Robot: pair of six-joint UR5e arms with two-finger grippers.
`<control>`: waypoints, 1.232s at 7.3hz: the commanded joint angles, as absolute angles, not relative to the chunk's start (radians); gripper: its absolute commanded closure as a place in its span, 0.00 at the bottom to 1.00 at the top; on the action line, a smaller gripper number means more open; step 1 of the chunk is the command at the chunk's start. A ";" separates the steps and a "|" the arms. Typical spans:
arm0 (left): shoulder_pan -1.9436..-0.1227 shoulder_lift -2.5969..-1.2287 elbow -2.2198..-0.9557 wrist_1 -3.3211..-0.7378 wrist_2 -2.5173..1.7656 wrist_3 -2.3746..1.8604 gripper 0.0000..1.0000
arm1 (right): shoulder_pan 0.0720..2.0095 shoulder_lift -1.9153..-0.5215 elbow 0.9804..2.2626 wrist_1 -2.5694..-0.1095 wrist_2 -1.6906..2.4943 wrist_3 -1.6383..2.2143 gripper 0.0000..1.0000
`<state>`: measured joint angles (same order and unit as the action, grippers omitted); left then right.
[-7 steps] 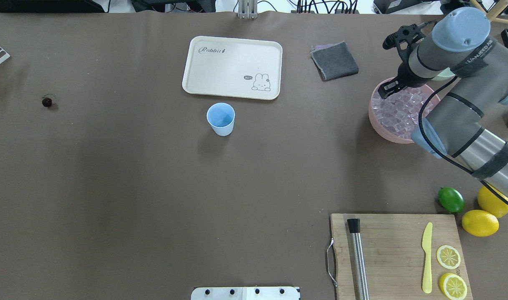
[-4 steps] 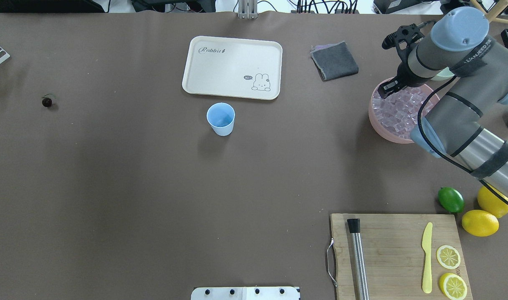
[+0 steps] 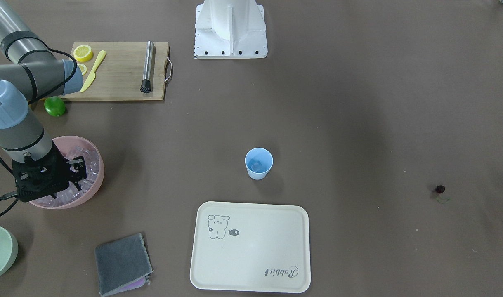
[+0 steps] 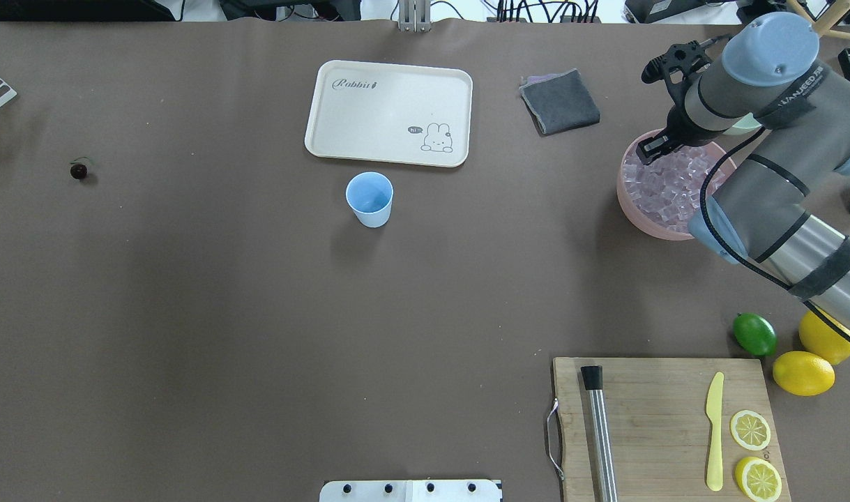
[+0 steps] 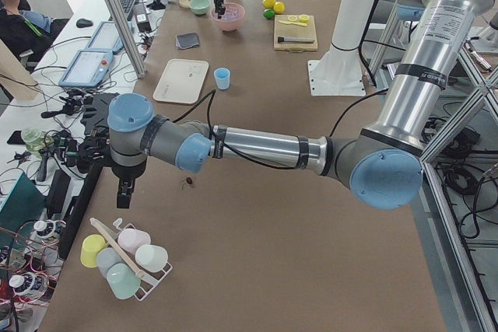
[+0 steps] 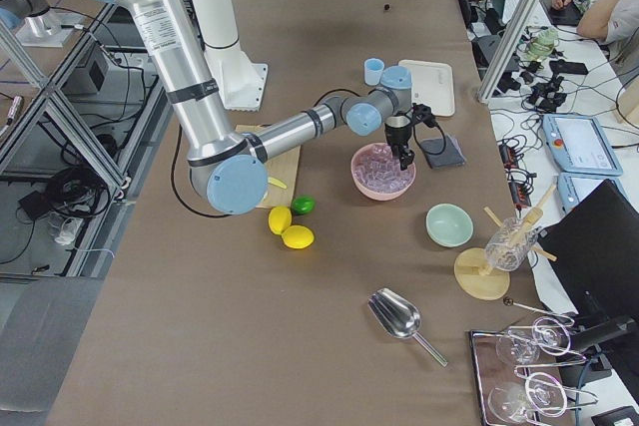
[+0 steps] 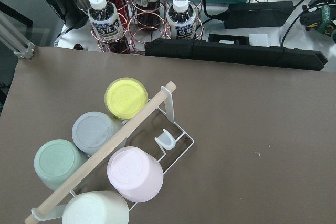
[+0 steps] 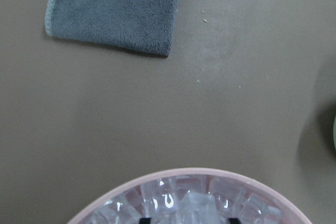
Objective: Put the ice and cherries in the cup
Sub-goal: 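Lower the right gripper into the bowl and grasp another ice cube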
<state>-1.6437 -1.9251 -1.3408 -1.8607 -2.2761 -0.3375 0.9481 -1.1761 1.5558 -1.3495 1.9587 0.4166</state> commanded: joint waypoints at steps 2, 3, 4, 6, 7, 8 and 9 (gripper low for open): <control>-1.643 -1.924 -1.342 -1.862 -2.275 -0.337 0.02 | 0.948 -1.175 1.555 -1.354 1.959 0.407 0.47; -1.643 -1.922 -1.342 -1.862 -2.275 -0.337 0.02 | 0.950 -1.174 1.555 -1.355 1.959 0.407 0.47; -1.644 -1.922 -1.342 -1.862 -2.275 -0.337 0.02 | 0.950 -1.173 1.555 -1.355 1.960 0.407 0.61; -1.643 -1.922 -1.341 -1.861 -2.275 -0.337 0.02 | 0.950 -1.172 1.557 -1.355 1.962 0.407 1.00; -1.643 -1.924 -1.341 -1.862 -2.275 -0.337 0.02 | 0.950 -1.173 1.557 -1.355 1.962 0.407 1.00; -1.643 -1.924 -1.341 -1.862 -2.275 -0.337 0.02 | 0.951 -1.173 1.559 -1.355 1.962 0.407 1.00; -1.643 -1.924 -1.339 -1.862 -2.275 -0.337 0.02 | 0.957 -1.173 1.562 -1.356 1.963 0.407 1.00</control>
